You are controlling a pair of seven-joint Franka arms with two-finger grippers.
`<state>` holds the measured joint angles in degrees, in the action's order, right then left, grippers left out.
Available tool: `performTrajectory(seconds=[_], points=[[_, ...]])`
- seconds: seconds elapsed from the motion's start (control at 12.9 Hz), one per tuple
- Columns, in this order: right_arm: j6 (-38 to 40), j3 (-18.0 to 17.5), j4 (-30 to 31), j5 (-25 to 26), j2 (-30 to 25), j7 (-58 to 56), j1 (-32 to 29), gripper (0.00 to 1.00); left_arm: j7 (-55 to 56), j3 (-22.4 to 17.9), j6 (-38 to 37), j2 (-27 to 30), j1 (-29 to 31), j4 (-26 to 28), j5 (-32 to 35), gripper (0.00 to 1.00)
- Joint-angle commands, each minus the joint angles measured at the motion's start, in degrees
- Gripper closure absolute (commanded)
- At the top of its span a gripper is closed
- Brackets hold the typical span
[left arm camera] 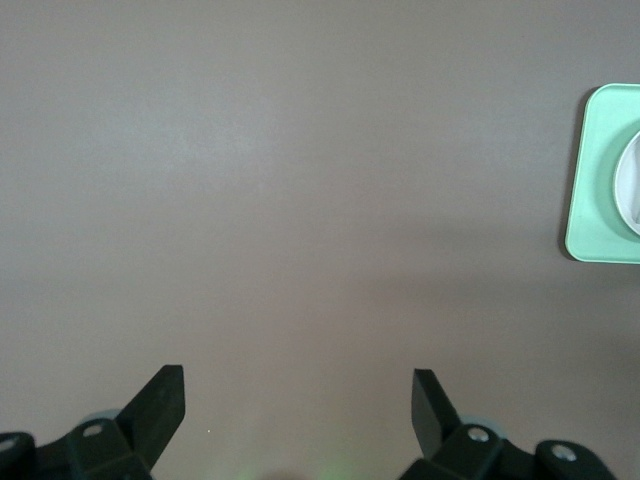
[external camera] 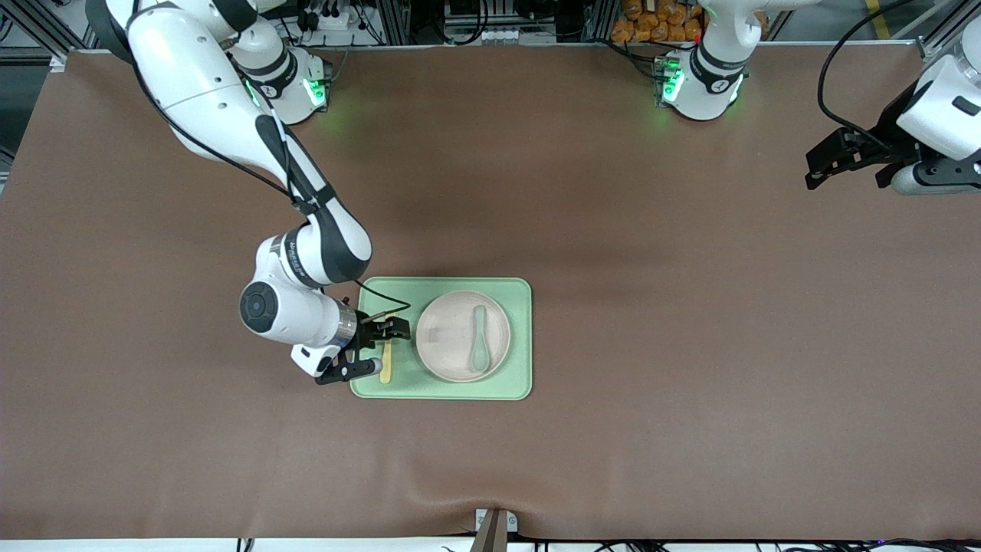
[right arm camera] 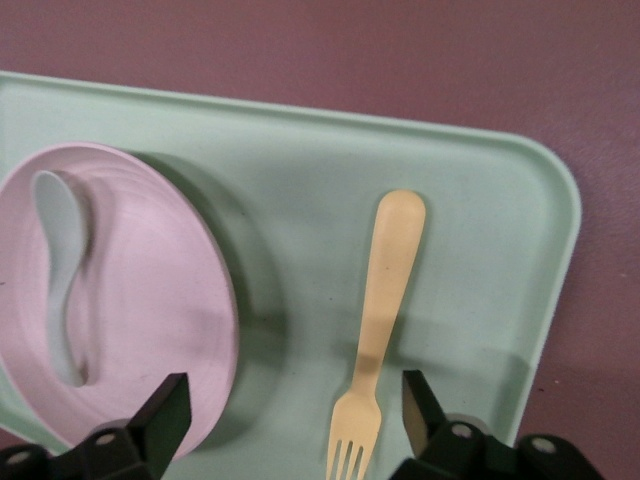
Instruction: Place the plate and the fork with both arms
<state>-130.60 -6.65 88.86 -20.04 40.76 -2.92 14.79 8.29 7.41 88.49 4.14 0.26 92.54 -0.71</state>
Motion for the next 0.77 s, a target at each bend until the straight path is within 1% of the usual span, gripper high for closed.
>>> performTrajectory(seconds=[0.0,0.08,0.15,0.31,0.39,0.54,0.7], points=[[5.4,-0.6,-1.9,-0.9,-3.4,-1.5,-3.6,0.0,-1.0,0.5,1.2,1.5,0.5,1.6,1.7,0.0],[8.6,-0.6,-3.8,-0.8,-3.5,-1.6,-4.8,0.0,-1.0,0.4,1.2,1.4,0.6,1.5,1.6,0.0],[12.1,-0.7,-6.0,-0.5,-3.6,-2.7,-7.4,0.0,-1.0,0.4,1.2,1.3,0.7,1.1,1.6,0.0],[21.8,-0.8,-12.7,4.0,-3.5,-7.9,-10.4,0.0,-1.1,0.3,1.2,0.7,0.7,0.2,1.6,0.0],[26.3,-1.0,-15.7,4.6,-3.5,-8.6,-12.4,0.0,-1.0,0.2,1.2,0.6,0.7,0.2,1.6,0.0],[31.7,-0.6,-18.4,5.3,-4.4,-8.4,-13.5,0.0,-1.0,0.1,1.2,0.6,0.7,0.2,1.5,0.0],[32.9,-0.5,-18.8,7.4,-8.0,-8.1,-13.6,0.0,-1.0,-0.1,1.2,0.6,0.7,0.2,1.5,0.0]])
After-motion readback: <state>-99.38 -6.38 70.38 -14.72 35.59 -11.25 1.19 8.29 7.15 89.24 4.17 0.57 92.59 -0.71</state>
